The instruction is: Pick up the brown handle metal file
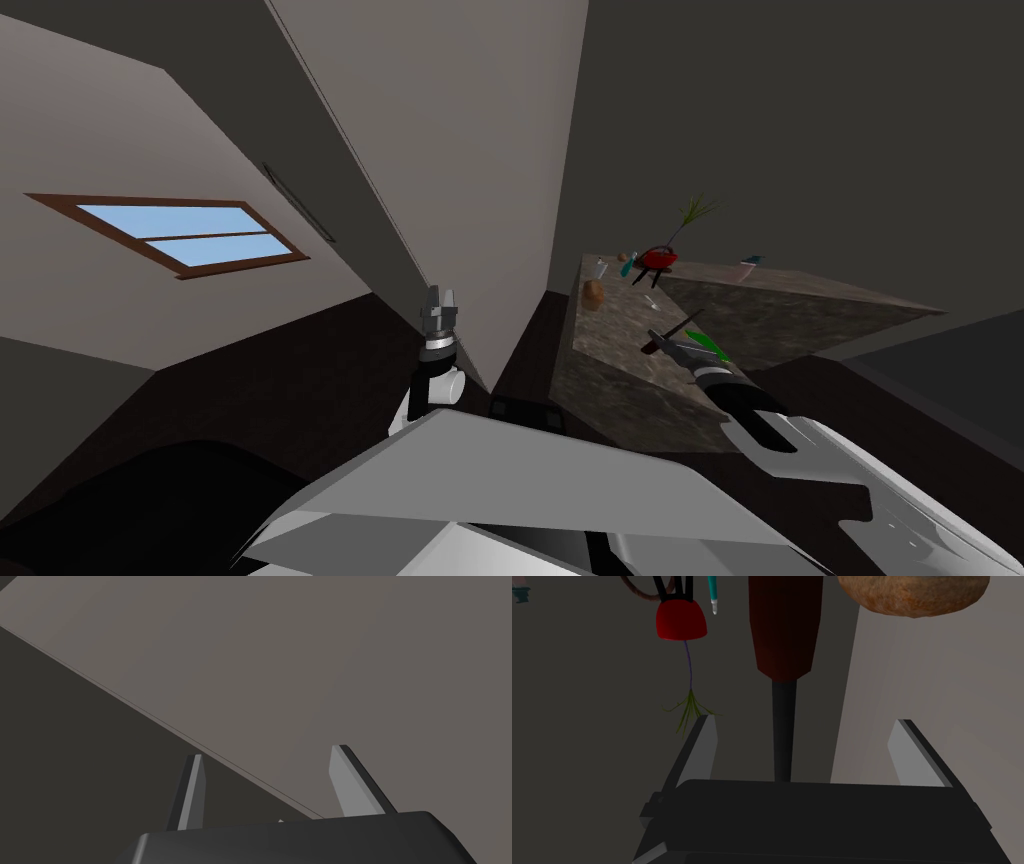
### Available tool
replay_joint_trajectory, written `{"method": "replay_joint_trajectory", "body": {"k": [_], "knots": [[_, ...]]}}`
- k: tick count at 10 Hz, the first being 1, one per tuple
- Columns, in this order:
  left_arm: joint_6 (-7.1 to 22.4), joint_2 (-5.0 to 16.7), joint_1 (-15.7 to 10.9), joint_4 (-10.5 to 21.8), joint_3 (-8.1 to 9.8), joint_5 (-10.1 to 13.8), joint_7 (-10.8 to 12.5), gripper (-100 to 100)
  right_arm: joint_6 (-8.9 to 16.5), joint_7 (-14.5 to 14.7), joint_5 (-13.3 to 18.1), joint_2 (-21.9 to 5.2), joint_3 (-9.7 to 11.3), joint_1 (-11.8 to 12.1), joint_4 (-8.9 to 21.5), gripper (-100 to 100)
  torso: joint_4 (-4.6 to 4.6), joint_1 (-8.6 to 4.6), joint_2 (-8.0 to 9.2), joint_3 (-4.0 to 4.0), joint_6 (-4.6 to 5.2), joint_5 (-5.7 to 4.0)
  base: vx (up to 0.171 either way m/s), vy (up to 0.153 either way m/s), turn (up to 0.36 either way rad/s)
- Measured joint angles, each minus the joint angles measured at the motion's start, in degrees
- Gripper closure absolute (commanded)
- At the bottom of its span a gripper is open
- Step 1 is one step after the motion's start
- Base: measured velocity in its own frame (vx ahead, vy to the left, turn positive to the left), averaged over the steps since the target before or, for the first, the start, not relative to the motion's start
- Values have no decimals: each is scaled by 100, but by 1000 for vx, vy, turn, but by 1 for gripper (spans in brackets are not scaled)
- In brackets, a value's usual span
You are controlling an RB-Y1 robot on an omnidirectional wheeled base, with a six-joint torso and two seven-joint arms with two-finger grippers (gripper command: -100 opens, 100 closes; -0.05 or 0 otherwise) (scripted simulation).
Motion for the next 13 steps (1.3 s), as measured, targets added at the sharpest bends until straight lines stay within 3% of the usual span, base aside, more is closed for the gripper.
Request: {"method": "replay_joint_trajectory", "body": {"k": [6, 7, 13], "knots": [[0, 0, 0, 0, 0, 0, 0, 0, -552, -15, 165, -63, 197, -917, 1186, -100, 0, -3, 0, 0, 0, -1, -9, 30, -61], [0, 0, 0, 0, 0, 0, 0, 0, -562, -19, 171, -70, 212, -974, 1294, -100, 0, -6, -1, 0, 0, -1, -17, 30, -121], [0, 0, 0, 0, 0, 0, 0, 0, -981, -68, 326, -164, 454, -1838, 2260, -100, -1, -6, -2, -1, 0, -1, -8, 25, -39]]}}
